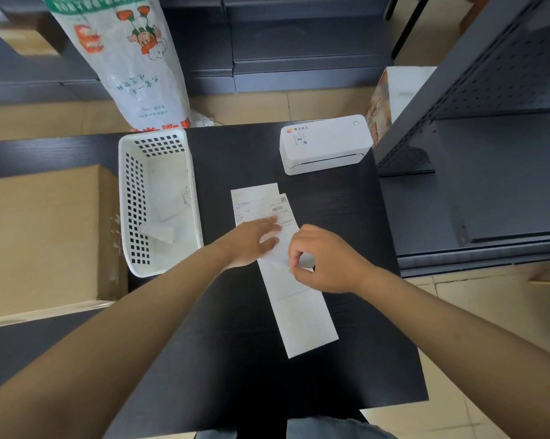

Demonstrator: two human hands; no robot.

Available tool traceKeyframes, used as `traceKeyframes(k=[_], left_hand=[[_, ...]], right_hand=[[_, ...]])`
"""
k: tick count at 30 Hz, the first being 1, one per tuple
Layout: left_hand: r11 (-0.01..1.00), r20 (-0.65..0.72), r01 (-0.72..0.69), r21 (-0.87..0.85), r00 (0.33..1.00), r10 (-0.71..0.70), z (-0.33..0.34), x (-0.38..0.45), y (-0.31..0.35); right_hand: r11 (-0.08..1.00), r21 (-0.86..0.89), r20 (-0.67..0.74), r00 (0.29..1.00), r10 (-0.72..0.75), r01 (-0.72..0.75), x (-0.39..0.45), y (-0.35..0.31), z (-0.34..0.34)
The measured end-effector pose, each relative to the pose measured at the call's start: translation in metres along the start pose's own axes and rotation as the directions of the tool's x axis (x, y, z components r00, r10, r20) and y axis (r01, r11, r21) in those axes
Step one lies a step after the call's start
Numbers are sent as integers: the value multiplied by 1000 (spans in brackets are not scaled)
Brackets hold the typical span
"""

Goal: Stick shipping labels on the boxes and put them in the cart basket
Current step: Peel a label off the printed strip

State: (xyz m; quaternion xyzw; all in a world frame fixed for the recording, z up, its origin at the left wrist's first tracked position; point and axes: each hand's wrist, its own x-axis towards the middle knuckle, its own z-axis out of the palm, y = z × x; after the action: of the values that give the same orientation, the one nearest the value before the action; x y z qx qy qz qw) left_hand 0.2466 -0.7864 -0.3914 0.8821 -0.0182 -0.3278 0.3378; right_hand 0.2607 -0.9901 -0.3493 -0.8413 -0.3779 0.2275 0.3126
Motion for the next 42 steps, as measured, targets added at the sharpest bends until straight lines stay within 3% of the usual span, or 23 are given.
traceKeyframes(k=[4, 9, 13, 17, 20, 23, 30, 37, 42], left_hand=[[996, 35, 34, -78, 999, -31, -2, 2, 5], [996, 62, 57, -75, 997, -52, -6, 5, 3], [1000, 54, 22, 18, 998, -23, -3, 7, 1], [1000, 7, -4, -31, 1000, 4, 1, 5, 2], [997, -34, -8, -83, 999, 6, 3, -1, 0], [992, -1, 4, 125, 1000, -4, 5, -2, -2], [950, -195, -71, 305, 971, 135, -3, -12, 12], [872, -421, 158, 462, 905, 59, -47, -47, 8], [860, -533, 297, 414, 846, -35, -85, -89, -24]], right_hand=[[988, 129, -22, 996, 91, -88, 1, -9, -7], [973, 221, -67, 994, 82, -66, -1, -24, -11], [935, 354, -247, 967, 66, 27, -1, -34, -17], [792, 600, -432, 879, 203, 112, 4, -41, -30], [657, 729, -540, 751, 378, 193, 13, -44, -43], [590, 761, -597, 650, 470, 272, 22, -40, -58], [600, 791, -517, 658, 547, 122, 36, -22, -59], [609, 793, -417, 701, 578, -30, 56, -25, -56], [722, 679, -407, 748, 524, -136, 82, -53, -52]])
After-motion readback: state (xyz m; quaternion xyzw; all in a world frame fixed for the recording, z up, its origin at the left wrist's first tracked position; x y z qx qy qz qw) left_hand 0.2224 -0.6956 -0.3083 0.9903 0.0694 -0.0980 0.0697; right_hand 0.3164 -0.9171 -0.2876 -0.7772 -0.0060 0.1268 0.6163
